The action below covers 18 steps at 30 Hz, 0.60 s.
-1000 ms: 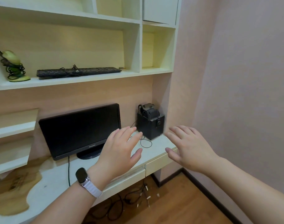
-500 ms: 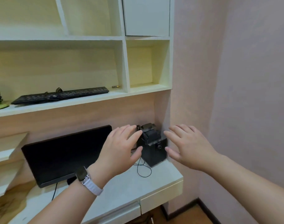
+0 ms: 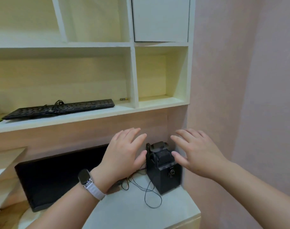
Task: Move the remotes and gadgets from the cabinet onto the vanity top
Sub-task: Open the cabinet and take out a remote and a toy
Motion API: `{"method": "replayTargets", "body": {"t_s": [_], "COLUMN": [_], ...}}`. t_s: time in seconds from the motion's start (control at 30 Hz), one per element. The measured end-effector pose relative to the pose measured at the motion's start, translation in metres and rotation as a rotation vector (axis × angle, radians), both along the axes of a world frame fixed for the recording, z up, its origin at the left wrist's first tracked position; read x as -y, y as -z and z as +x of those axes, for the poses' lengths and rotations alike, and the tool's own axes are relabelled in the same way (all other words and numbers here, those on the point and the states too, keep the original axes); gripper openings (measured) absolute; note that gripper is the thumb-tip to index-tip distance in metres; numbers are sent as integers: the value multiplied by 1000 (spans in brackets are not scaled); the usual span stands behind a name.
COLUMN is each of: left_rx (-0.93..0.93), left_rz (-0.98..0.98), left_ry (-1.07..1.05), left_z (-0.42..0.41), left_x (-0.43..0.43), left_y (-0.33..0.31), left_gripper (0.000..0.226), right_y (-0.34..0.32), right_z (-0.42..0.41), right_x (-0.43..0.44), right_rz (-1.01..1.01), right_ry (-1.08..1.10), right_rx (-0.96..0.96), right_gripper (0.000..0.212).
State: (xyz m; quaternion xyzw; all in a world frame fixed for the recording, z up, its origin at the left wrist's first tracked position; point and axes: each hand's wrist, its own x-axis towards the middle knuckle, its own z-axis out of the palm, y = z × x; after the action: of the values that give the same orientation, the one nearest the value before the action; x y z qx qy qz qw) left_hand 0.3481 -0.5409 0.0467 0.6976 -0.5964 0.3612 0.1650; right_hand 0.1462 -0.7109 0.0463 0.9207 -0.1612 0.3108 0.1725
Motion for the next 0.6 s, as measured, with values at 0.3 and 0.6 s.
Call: {"method": "replayTargets", "body": {"t_s": [0.3,0.6], "left_rx": [110,331], "left_rz": [-151,-270], "left_ry": [97,182], "left_z": [110,165], "left_x": [60,119], "left_y": [-64,-168], "left_gripper": [46,44], "right_y": [-77,-154], "right_z": [110,162], "right_x": [27,65], "right_rz": [-150,-388], "right_ry": [10,61], "right_rx": [95,190], "right_gripper": [52,51]}}
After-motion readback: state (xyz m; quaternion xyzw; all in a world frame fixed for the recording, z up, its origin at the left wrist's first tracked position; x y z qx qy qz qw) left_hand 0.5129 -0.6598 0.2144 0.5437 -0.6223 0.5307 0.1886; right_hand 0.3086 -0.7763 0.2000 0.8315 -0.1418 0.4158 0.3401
